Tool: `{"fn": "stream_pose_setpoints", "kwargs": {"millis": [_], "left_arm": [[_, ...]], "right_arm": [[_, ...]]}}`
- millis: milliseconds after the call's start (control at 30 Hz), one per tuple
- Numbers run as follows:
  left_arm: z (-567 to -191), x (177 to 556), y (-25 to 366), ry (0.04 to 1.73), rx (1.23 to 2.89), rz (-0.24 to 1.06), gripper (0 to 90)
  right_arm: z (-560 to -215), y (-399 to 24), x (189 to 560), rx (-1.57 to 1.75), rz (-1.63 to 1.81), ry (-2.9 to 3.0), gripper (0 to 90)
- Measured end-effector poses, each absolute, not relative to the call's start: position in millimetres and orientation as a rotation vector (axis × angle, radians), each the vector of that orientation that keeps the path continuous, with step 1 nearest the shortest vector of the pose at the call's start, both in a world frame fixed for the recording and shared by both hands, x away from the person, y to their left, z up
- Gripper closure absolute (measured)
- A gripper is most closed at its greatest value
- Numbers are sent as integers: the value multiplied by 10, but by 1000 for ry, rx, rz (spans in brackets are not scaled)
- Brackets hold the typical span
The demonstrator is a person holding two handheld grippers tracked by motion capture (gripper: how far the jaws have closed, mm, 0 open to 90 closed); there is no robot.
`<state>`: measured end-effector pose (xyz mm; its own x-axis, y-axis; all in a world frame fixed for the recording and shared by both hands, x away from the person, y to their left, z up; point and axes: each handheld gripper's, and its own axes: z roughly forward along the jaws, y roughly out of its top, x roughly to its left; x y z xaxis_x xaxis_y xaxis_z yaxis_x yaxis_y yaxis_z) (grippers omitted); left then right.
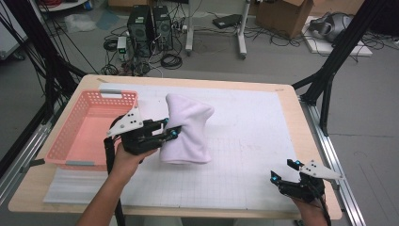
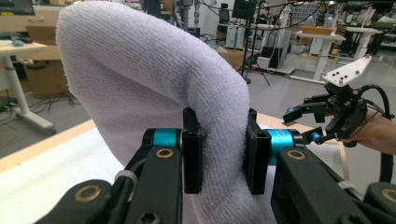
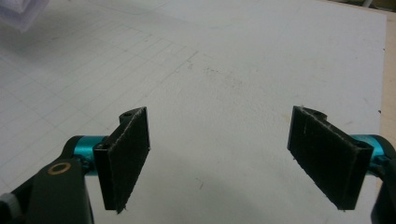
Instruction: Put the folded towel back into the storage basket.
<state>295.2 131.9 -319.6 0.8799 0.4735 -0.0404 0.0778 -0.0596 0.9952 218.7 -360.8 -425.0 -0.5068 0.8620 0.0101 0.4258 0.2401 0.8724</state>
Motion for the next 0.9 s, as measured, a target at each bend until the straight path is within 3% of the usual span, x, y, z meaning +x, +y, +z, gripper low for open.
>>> {"fn": "stream_pose_setpoints", "kwargs": {"millis": [900], "left_arm": [[-2767,2913,2267,490,1511,463,737]], "right_arm": [[-4147,-3489,2379,1162,1195,2053,201]]}}
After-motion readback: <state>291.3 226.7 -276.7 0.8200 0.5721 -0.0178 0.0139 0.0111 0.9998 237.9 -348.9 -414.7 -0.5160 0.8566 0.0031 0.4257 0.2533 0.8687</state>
